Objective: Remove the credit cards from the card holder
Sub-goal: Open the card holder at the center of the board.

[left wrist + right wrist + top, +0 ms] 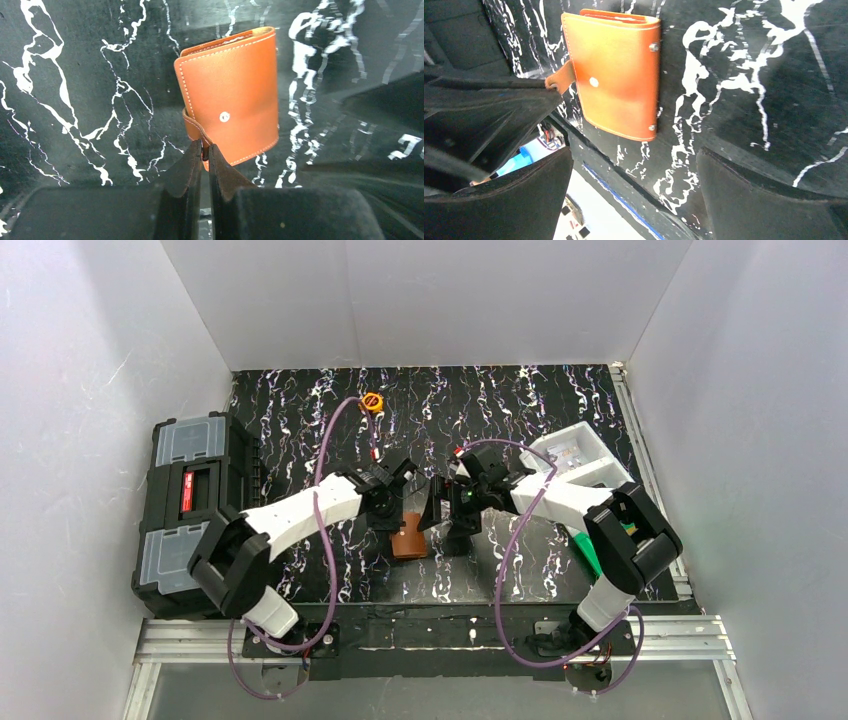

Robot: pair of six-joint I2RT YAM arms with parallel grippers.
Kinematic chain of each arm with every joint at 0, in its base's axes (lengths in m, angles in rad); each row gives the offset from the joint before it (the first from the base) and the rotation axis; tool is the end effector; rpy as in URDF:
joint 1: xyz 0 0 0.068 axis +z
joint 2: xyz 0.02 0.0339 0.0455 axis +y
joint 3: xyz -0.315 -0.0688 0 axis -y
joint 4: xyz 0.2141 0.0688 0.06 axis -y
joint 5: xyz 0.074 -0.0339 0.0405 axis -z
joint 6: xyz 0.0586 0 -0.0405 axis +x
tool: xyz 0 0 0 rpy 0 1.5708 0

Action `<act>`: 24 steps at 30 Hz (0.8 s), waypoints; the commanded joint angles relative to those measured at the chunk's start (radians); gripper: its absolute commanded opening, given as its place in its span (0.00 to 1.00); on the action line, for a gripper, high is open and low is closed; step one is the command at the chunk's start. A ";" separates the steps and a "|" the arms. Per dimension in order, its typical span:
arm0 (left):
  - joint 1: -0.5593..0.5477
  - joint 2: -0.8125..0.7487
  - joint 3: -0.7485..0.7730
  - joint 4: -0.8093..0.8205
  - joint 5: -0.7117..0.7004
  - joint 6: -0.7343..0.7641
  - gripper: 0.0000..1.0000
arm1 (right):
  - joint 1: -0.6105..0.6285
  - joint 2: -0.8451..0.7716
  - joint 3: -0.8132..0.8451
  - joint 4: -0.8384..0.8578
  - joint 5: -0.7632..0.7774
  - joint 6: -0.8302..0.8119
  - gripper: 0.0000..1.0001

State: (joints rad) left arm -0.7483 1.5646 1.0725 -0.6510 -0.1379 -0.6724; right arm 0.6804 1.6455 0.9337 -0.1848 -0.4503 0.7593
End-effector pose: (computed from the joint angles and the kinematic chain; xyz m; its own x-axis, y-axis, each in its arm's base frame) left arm 0.2179 -0.1913 0.2601 -0.9154 0.0081 -0.4024 0.0792 0.9839 -0.1605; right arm 0.2358 0.2236 0.2342 -0.9758 0.0076 -0.2187 -0.1460 0.7220 0.6764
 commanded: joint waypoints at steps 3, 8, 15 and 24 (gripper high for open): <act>0.024 -0.150 -0.002 -0.002 0.055 0.010 0.00 | 0.035 0.010 0.068 -0.037 0.033 -0.006 1.00; 0.037 -0.187 -0.001 0.008 0.130 0.011 0.00 | 0.039 0.002 0.073 -0.057 0.060 -0.007 1.00; 0.037 -0.170 0.036 0.033 0.225 0.003 0.00 | 0.039 -0.045 0.067 -0.095 0.144 -0.005 1.00; 0.037 -0.163 0.081 0.026 0.233 0.000 0.00 | 0.039 -0.114 0.033 -0.120 0.211 -0.009 1.00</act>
State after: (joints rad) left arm -0.7136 1.4147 1.0958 -0.6159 0.0753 -0.6731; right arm 0.7166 1.5883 0.9710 -0.2890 -0.2897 0.7570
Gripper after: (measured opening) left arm 0.045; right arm 0.997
